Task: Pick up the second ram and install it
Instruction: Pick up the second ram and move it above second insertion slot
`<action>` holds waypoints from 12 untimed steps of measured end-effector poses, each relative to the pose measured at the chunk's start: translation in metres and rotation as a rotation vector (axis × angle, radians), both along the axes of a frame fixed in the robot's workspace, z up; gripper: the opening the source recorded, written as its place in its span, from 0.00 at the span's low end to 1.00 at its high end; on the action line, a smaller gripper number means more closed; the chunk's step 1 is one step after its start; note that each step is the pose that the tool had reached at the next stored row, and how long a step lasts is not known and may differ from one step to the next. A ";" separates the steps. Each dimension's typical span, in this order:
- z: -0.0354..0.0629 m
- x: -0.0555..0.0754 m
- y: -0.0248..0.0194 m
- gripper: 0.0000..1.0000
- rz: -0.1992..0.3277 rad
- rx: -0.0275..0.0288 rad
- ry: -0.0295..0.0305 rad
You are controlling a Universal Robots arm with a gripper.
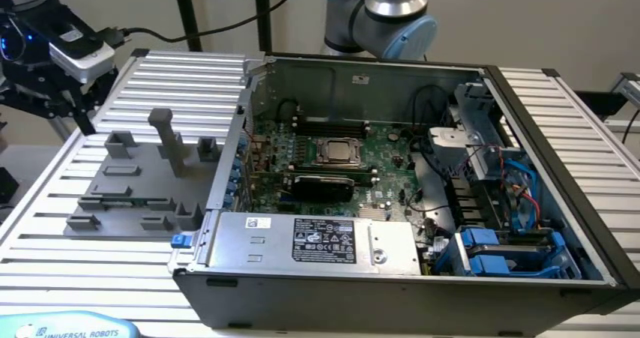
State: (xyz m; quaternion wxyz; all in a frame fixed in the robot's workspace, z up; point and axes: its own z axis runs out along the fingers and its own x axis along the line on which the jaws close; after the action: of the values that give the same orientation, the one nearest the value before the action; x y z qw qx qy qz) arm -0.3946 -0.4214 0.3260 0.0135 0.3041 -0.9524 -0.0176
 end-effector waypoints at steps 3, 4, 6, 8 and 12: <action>-0.0018 0.000 0.0000 0.11 0.054 0.0000 -0.0001; -0.0024 0.000 0.0000 0.11 0.072 -0.0001 -0.0003; -0.0039 0.000 0.0000 0.11 0.108 0.0000 -0.0023; -0.0054 0.000 0.0000 0.11 0.144 -0.0001 -0.0038; -0.0098 0.000 0.0000 0.11 0.218 -0.0001 -0.0047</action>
State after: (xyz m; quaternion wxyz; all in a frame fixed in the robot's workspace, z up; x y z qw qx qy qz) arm -0.3946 -0.4214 0.3161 0.0131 0.4060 -0.9137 -0.0152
